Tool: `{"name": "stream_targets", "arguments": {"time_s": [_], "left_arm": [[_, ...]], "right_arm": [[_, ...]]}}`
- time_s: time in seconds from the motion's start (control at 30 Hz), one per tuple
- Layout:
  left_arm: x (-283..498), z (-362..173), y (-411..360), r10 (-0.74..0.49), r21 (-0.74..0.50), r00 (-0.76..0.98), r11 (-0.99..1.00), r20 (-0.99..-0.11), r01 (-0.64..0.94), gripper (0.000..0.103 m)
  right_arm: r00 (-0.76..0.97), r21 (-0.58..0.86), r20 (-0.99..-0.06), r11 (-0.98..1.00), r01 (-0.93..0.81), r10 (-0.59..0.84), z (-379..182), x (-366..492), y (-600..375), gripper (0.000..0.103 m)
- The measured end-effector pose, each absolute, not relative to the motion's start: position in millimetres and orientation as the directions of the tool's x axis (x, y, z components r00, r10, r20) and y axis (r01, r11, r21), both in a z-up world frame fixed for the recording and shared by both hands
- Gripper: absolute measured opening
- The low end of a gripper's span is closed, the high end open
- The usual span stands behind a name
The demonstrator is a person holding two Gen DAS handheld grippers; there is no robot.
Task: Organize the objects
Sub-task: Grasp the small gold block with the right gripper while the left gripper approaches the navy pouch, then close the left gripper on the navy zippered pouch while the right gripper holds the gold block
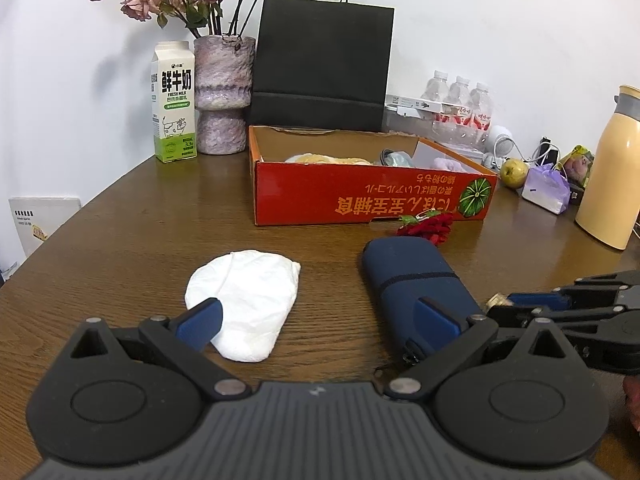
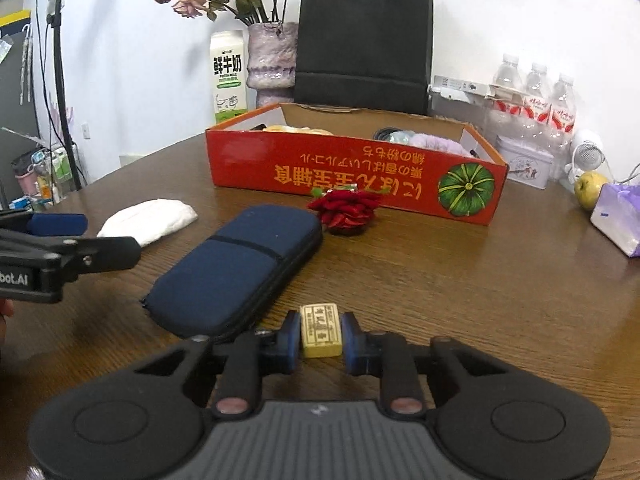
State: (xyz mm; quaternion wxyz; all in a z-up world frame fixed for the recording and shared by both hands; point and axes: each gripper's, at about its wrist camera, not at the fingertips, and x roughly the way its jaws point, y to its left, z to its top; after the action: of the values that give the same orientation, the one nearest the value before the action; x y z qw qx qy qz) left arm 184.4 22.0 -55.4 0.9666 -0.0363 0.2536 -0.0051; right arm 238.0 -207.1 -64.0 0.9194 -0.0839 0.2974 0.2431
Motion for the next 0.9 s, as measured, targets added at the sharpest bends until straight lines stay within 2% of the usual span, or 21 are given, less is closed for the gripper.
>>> {"name": "stream_targets", "arguments": {"time_s": [0.17,0.27,0.7,0.9], "left_arm": [[185,-57,23,-0.025,-0.078,0.868,0.997,-0.496,-0.016,0.103],[186,-58,22,-0.021,-0.074,0.862,0.997,-0.506,-0.019,0.103],[188,-60,12,-0.013,-0.041,0.848,0.999,-0.53,-0.011,0.103],[204,-55,-5,-0.083,-0.069,0.818,0.996,-0.569,0.053,0.103]], "right_arm": [[0.816,-0.002,-0.442,0.91,-0.416,0.372,-52,221,-224,0.02],[0.874,-0.054,-0.366,0.93,-0.364,0.321,-48,211,-230,0.02],[0.892,-0.027,-0.323,0.939,-0.342,0.315,-43,214,-259,0.02],[0.899,-0.024,-0.32,0.946,-0.323,0.299,-43,216,-275,0.02]]}}
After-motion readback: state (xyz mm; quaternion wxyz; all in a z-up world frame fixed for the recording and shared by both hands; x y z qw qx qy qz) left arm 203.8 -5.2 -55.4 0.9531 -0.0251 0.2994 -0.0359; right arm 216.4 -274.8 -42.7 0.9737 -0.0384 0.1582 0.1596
